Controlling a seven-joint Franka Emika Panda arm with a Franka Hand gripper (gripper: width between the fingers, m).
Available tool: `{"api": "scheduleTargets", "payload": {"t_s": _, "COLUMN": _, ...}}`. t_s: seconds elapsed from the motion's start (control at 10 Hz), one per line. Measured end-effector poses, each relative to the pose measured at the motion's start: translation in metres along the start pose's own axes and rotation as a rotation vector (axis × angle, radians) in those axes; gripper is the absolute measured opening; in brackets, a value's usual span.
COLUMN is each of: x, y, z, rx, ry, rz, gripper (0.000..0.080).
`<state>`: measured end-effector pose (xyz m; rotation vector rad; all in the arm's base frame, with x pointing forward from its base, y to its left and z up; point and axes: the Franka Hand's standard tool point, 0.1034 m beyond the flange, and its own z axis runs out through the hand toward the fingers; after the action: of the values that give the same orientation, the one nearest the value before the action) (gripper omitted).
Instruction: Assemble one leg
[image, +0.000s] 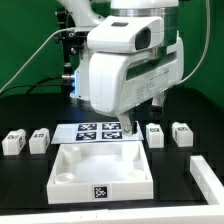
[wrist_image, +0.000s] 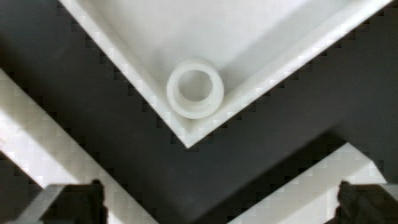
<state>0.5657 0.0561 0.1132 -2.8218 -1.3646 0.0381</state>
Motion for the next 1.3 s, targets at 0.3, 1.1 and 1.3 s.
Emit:
{"api": "scheduleTargets", "payload": {"t_s": 0.3, "x": 0.000, "y": 0.000, "z": 0.000, "rx": 0.000, "ry": 0.000, "rz": 0.000, "gripper": 0.0650}}
{"api": "scheduleTargets", "payload": {"t_s": 1.1, "x": -0.089, "y": -0.054, "z": 0.033, "rx": -0.030, "ry": -0.010, "rz": -0.808, "gripper": 0.0650}}
{"api": "scheduleTargets", "payload": {"t_s": 1.3, "x": -0.090, "y": -0.054, "z": 0.034, "rx": -0.028, "ry": -0.011, "rz": -0.803, "gripper": 0.0650}}
